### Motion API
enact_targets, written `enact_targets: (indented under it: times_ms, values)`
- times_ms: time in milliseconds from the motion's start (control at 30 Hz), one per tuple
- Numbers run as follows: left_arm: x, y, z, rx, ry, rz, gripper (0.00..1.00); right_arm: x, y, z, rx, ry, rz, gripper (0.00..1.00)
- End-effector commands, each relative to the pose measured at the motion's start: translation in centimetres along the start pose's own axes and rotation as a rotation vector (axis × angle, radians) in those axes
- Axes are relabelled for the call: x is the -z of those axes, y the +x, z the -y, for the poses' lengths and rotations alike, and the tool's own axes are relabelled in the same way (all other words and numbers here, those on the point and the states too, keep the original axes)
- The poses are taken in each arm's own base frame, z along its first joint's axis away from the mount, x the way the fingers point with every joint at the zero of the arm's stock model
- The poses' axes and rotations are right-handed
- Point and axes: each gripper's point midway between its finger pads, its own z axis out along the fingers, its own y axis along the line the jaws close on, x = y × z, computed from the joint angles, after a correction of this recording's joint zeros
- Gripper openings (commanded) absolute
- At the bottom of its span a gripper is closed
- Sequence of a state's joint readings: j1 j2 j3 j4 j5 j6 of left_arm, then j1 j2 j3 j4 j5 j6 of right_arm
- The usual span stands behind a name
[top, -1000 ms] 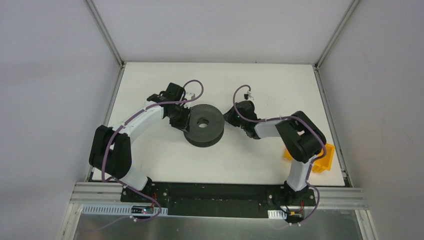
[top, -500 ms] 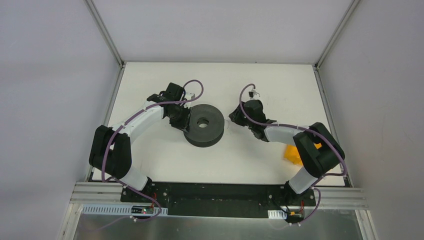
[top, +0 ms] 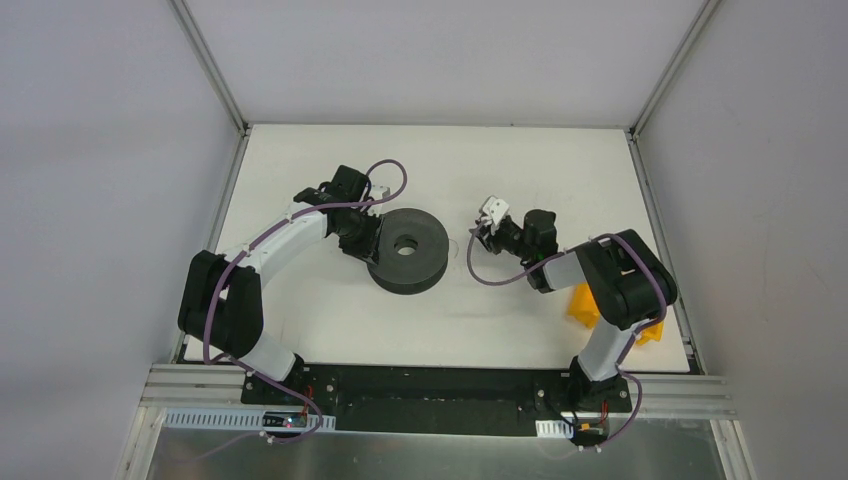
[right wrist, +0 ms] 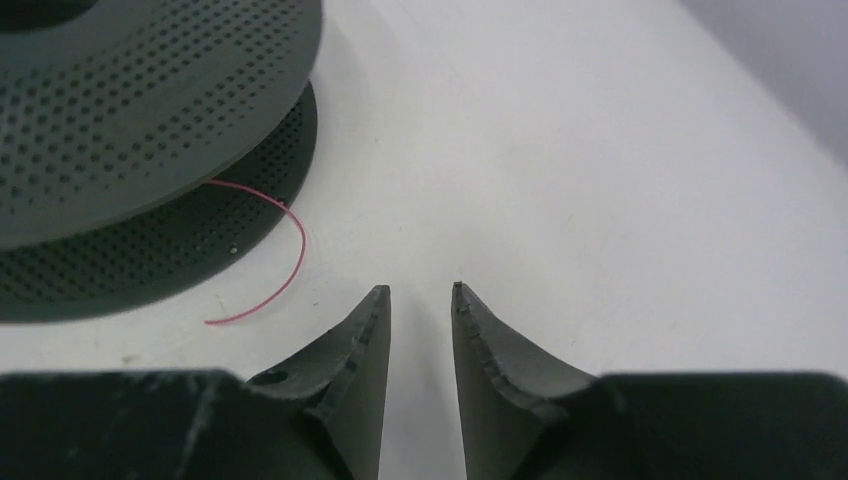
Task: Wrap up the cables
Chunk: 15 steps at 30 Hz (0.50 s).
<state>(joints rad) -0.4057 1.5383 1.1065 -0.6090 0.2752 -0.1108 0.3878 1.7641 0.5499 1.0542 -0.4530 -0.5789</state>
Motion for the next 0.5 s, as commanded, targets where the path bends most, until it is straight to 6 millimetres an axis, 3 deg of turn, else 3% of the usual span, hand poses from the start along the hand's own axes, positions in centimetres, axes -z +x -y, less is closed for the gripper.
enact_targets:
  times_ms: [0,167,467]
  values:
    - [0.1,0.0,-0.8,-0.005,-0.041,-0.007,0.24,-0.9,-2.8,-1.5,0.489,-0.198,0.158,0.32]
    - [0.1,-0.2,-1.6,0.027,-0.059,-0.003,0.24,-0.6,-0.1,-2.2,0.647,-0.207,0.082,0.34]
    - [2.1,-2.6,-2.5,0.088,-0.056,0.100,0.25,-0.2,2.6,-5.2,0.834,-0.273,-0.039,0.36]
